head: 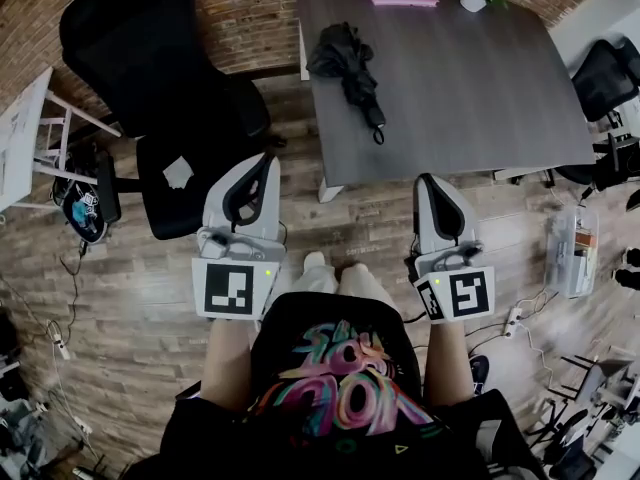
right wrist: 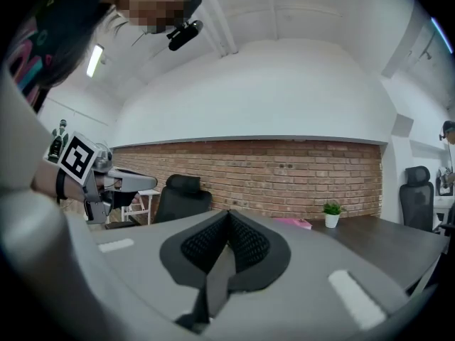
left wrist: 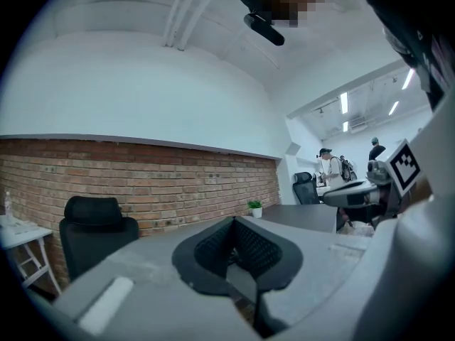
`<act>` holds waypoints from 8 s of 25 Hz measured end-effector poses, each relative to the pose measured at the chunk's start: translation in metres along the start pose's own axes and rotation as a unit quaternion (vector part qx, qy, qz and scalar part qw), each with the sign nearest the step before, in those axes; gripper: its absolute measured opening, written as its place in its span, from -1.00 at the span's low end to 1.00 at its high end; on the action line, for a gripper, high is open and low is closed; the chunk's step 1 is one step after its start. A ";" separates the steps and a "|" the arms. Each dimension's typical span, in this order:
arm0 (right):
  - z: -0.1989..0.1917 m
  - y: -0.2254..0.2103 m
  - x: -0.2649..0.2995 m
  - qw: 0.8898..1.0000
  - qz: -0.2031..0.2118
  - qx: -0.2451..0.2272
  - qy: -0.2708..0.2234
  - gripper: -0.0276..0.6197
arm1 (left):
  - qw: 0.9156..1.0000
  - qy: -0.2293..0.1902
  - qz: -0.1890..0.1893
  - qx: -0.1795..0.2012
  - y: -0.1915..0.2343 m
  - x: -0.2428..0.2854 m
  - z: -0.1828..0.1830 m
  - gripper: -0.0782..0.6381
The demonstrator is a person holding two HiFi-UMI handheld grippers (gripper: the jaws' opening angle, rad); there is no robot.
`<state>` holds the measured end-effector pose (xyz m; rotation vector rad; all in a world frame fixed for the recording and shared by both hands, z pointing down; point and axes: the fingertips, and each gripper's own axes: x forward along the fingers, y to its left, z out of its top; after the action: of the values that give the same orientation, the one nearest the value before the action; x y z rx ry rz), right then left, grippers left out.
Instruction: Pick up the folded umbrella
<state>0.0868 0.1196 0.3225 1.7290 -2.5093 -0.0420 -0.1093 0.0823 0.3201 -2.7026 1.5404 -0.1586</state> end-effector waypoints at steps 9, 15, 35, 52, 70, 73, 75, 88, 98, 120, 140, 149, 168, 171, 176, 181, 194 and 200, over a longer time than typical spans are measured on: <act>-0.011 -0.008 0.020 1.000 0.010 0.001 0.012 -0.91 | 1.000 0.005 0.019 -0.006 0.013 0.012 -0.011 -0.78; -0.015 -0.030 0.059 0.999 0.037 0.006 0.006 -0.91 | 0.999 -0.002 0.045 0.001 0.027 0.048 -0.003 -0.78; -0.005 -0.143 0.228 0.992 0.123 0.011 -0.011 -0.91 | 0.995 0.007 0.100 0.012 0.063 0.227 0.022 -0.78; -0.006 -0.139 0.277 0.989 0.146 0.029 0.005 -0.91 | 0.995 0.019 0.095 0.015 0.084 0.251 0.025 -0.78; -0.064 -0.106 0.296 0.978 0.184 0.009 0.096 -0.62 | 0.993 0.030 0.114 -0.005 0.094 0.227 0.008 -0.78; -0.080 -0.101 0.299 0.973 0.195 0.008 0.119 -0.50 | 0.992 0.034 0.118 -0.006 0.094 0.224 0.005 -0.78; -0.090 -0.099 0.301 0.970 0.201 0.008 0.133 -0.40 | 0.992 0.036 0.122 -0.008 0.094 0.221 0.003 -0.78; -0.167 -0.076 0.324 0.945 0.228 0.013 0.235 0.10 | 0.989 0.047 0.143 -0.007 0.100 0.203 -0.004 -0.78; -0.211 -0.070 0.342 0.929 0.227 -0.036 0.291 0.21 | 0.985 0.056 0.162 -0.003 0.109 0.187 -0.009 -0.78; -0.274 -0.060 0.359 0.871 0.230 -0.037 0.434 0.36 | 0.984 0.054 0.169 -0.005 0.117 0.188 -0.010 -0.78; -0.268 -0.065 0.355 0.875 0.210 0.039 0.434 -0.10 | 0.983 0.046 0.180 -0.001 0.121 0.184 -0.001 -0.78; -0.243 -0.062 0.349 0.884 0.218 0.082 0.405 -0.12 | 0.984 0.041 0.176 0.000 0.122 0.182 0.004 -0.78; -0.138 -0.085 0.329 0.931 0.217 0.121 0.269 -0.12 | 0.994 0.010 0.109 0.016 0.101 0.217 0.026 -0.78; -0.118 -0.093 0.323 0.940 0.211 0.116 0.241 -0.12 | 0.995 0.005 0.096 0.017 0.097 0.225 0.028 -0.78; -0.082 -0.110 0.312 0.957 0.193 0.104 0.190 -0.12 | 0.997 -0.004 0.074 0.018 0.091 0.239 0.033 -0.78; -0.048 -0.127 0.295 0.972 0.168 0.097 0.135 -0.12 | 0.998 -0.011 0.055 0.018 0.083 0.248 0.035 -0.78; -0.007 -0.147 0.241 0.989 0.142 0.015 0.049 -0.12 | 0.999 -0.017 0.026 0.015 0.075 0.261 0.039 -0.78; -0.002 -0.154 0.228 0.991 0.128 0.006 0.034 -0.12 | 1.000 -0.017 0.018 0.015 0.074 0.264 0.039 -0.78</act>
<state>0.1499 -0.1487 0.3268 1.3723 -2.6628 0.0487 -0.0358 -0.1834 0.2955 -2.6387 1.5625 -0.1334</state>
